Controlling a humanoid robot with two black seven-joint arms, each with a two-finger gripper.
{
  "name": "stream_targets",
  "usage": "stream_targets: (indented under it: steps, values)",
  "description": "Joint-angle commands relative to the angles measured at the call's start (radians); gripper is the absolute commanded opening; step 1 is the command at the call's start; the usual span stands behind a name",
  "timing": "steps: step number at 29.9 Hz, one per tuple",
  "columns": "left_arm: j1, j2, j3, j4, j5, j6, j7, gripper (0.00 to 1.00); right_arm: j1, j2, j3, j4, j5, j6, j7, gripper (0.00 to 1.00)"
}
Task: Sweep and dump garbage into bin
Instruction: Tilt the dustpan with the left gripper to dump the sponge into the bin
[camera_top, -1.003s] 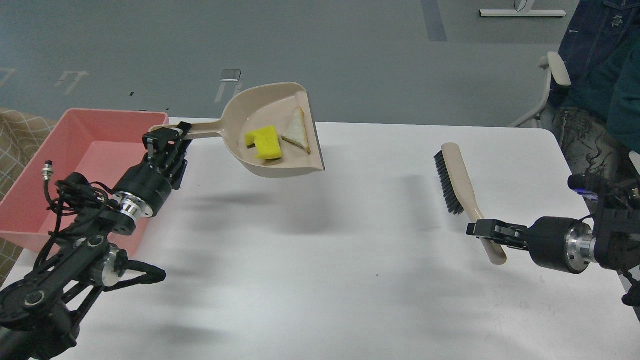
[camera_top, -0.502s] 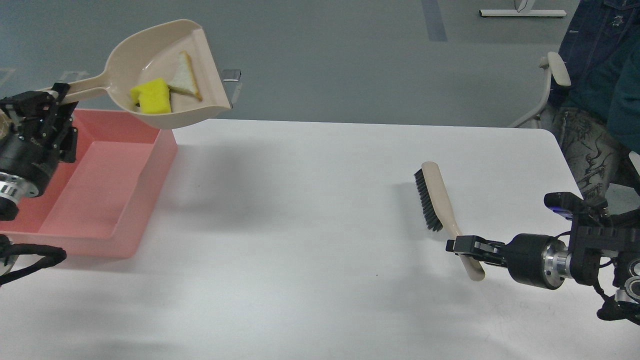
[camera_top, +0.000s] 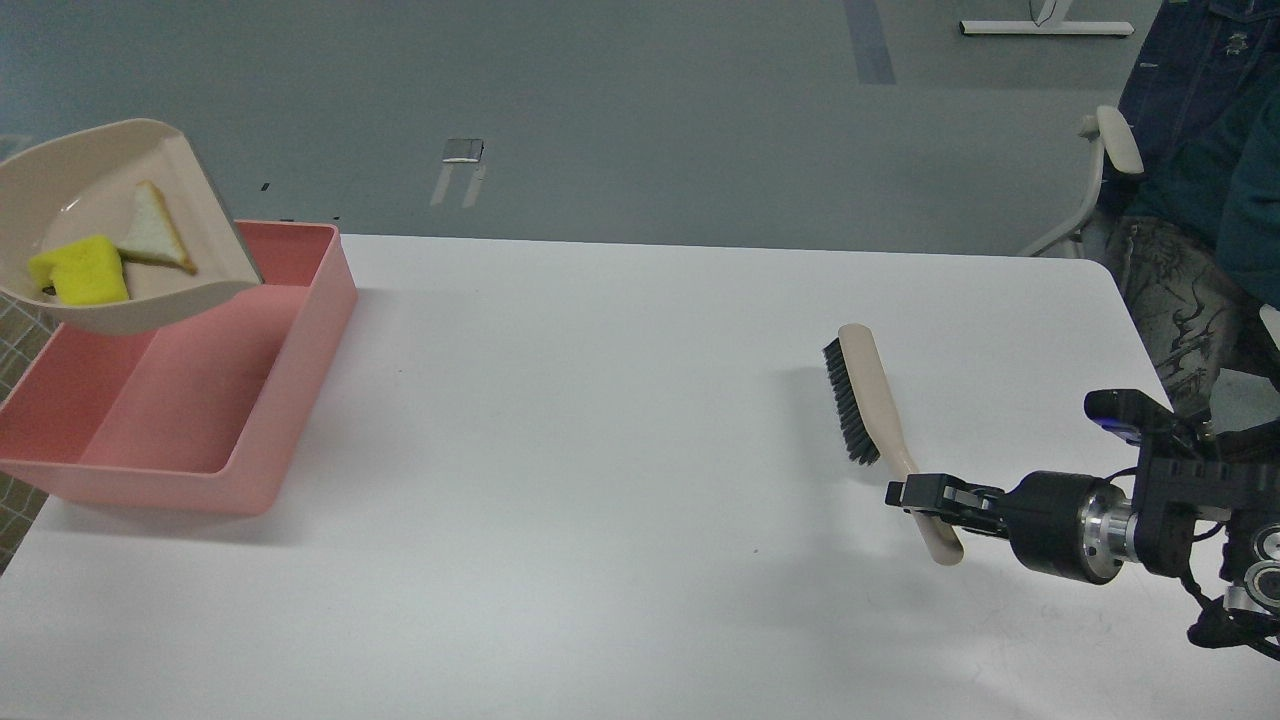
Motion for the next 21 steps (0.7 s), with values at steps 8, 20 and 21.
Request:
stream_targets:
  steps: [8,20,21]
  values:
    - [0.004,0.058,-0.02,0.021,0.351,0.106,-0.114,0.0,-0.019,0.034,-0.001,0.004,0.0,0.0,0.0,0.0]
    - [0.004,0.061,-0.011,-0.04,0.766,0.287,-0.189,0.0,-0.019,0.04,0.002,0.004,-0.001,0.0,0.0,0.0]
    - [0.004,0.061,-0.011,-0.041,0.766,0.287,-0.189,0.0,-0.019,0.04,0.002,0.004,-0.001,0.0,0.0,0.0]
